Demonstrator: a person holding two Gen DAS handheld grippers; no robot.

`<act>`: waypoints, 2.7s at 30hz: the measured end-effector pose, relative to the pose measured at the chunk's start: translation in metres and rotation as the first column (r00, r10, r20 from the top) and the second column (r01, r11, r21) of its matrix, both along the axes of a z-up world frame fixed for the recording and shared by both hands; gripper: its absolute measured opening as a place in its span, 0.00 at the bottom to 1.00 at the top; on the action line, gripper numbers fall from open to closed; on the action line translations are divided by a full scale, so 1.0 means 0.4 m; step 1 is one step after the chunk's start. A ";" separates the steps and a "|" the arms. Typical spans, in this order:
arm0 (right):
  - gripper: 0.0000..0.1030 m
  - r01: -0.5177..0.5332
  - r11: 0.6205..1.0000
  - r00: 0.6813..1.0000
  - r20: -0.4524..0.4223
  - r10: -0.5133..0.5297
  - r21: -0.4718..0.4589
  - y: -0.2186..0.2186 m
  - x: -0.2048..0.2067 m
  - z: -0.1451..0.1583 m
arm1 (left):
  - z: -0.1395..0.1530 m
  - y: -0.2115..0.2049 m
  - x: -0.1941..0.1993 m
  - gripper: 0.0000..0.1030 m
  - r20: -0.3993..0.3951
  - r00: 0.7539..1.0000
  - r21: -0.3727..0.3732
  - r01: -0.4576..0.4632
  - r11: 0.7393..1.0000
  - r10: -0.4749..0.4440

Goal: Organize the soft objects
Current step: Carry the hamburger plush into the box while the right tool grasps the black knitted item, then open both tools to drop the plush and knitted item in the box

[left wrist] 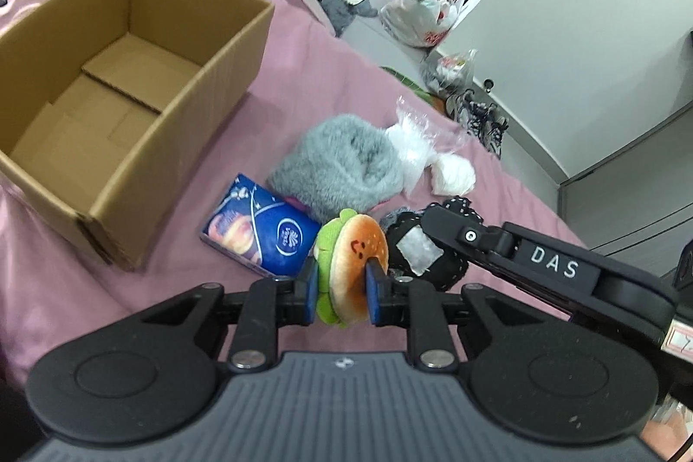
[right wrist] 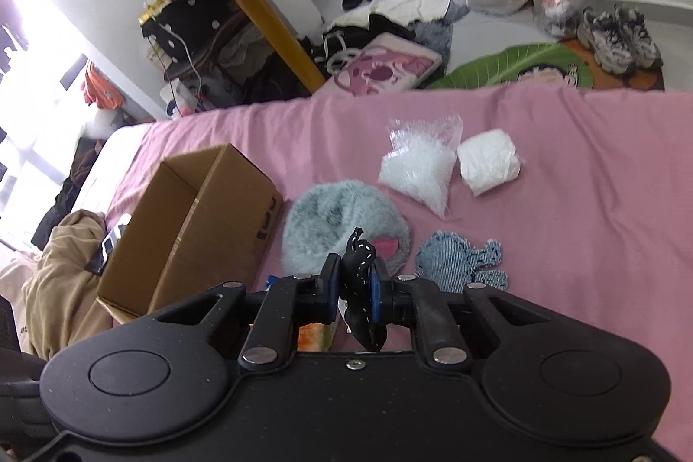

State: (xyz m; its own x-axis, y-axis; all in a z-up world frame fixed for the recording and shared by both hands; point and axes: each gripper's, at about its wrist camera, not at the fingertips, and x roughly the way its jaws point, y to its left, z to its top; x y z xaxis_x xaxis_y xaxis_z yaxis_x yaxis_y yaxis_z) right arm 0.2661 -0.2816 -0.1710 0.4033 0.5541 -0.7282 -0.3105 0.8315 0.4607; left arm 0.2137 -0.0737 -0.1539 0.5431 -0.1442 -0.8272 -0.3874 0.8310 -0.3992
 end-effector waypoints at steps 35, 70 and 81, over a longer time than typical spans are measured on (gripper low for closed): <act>0.14 0.063 0.998 0.974 0.217 -0.068 0.031 0.188 -0.130 0.167 | 0.259 0.301 -0.087 0.21 0.192 0.981 0.160 -0.024 0.987 -0.007; 0.14 -0.030 0.999 0.987 0.158 0.035 -0.035 0.450 -0.002 0.102 | 0.071 0.512 0.102 0.25 0.082 0.994 0.107 -0.087 0.990 0.079; 0.15 -0.078 0.996 0.988 0.133 0.084 -0.049 0.484 0.026 0.118 | 0.110 0.531 0.092 0.48 0.097 0.988 0.117 -0.133 0.984 0.122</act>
